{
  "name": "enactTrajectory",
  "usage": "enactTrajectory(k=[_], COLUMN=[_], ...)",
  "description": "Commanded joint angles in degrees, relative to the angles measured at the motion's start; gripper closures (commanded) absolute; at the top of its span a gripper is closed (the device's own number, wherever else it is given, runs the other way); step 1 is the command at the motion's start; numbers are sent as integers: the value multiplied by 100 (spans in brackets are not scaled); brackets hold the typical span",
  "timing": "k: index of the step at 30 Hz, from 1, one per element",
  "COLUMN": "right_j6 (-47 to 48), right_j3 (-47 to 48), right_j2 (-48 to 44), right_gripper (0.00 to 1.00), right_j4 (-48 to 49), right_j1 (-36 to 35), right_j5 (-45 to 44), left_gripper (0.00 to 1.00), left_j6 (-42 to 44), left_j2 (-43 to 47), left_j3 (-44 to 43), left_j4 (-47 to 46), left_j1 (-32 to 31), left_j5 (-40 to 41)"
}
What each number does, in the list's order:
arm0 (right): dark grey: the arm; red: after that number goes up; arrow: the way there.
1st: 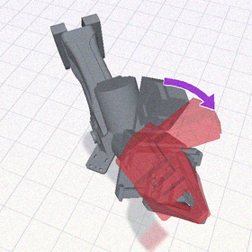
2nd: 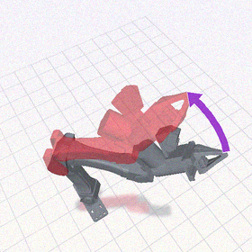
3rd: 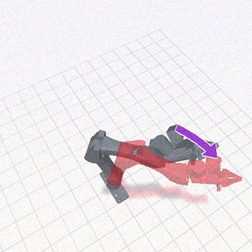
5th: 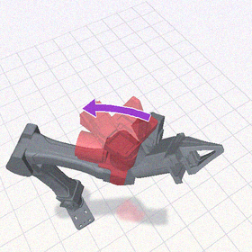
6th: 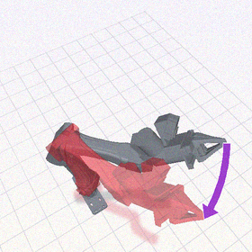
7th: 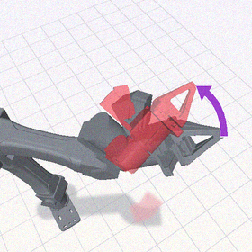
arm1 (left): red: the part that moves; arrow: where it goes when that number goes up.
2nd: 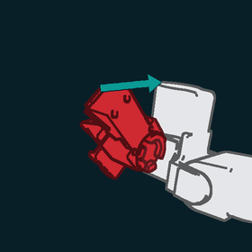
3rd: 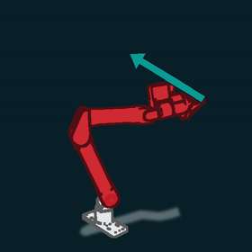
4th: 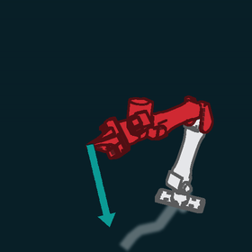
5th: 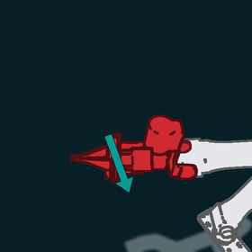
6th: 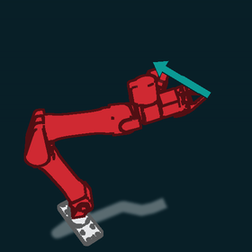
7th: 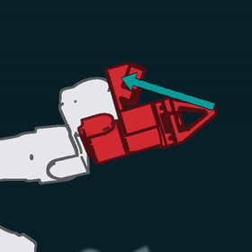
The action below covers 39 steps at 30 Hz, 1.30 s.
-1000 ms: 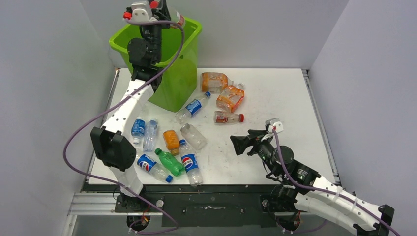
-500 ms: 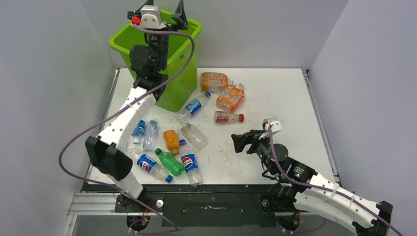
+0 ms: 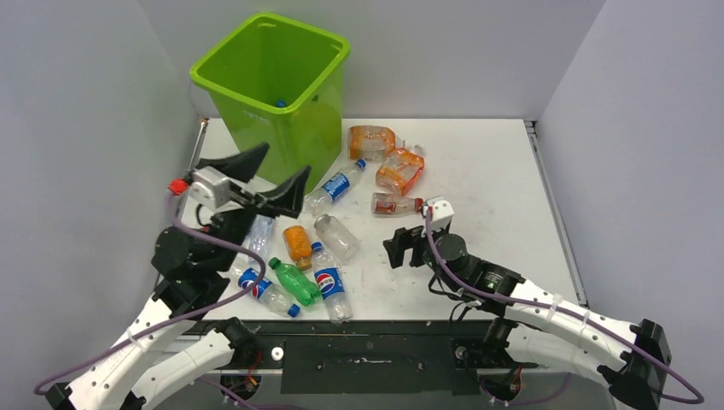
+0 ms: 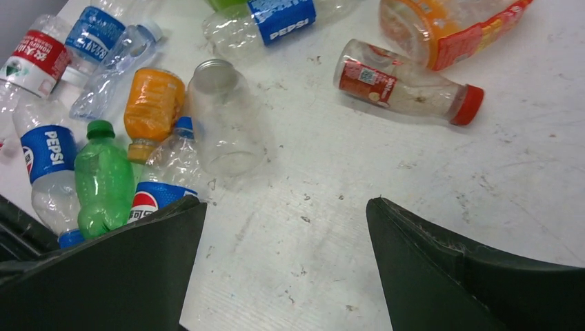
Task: Put the plastic bottles in the bin
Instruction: Pick up the plastic bottle at the center of the board.
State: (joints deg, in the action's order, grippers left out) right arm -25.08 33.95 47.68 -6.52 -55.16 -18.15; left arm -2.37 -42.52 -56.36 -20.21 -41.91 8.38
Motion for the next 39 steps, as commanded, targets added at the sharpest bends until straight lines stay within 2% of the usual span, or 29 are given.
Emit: enactTrajectory(k=[1, 4, 10, 18, 21, 26, 32, 39], right_j6=[69, -8, 32, 466, 565, 711, 867, 936], right_j3=[62, 277, 1029, 2316, 2615, 2995, 3171, 3138], right_j2=[583, 1326, 2828, 4445, 4810, 5263, 5638, 5808], right_gripper=[10, 10, 10, 10, 10, 10, 10, 3], right_j4=[593, 910, 1249, 976, 801, 408, 371, 524], right_j1=[21, 17, 38, 198, 243, 269, 268, 270], right_j5=[871, 1100, 1442, 1765, 1899, 1616, 1635, 1770], left_gripper=[4, 4, 4, 4, 4, 4, 4, 4], left_j6=[-594, -942, -1450, -1471, -1459, -1499, -1521, -1521], left_j2=[574, 1238, 2339, 2789, 2794, 2688, 2591, 2617], left_j3=[1129, 1687, 2858, 2913, 2894, 2851, 2797, 2815], left_j4=[2330, 2398, 1512, 1835, 1872, 1895, 1955, 1942], left_j1=[-10, 14, 59, 46, 2, 4, 12, 7], left_j5=[404, 969, 1424, 1864, 1832, 1684, 1620, 1641])
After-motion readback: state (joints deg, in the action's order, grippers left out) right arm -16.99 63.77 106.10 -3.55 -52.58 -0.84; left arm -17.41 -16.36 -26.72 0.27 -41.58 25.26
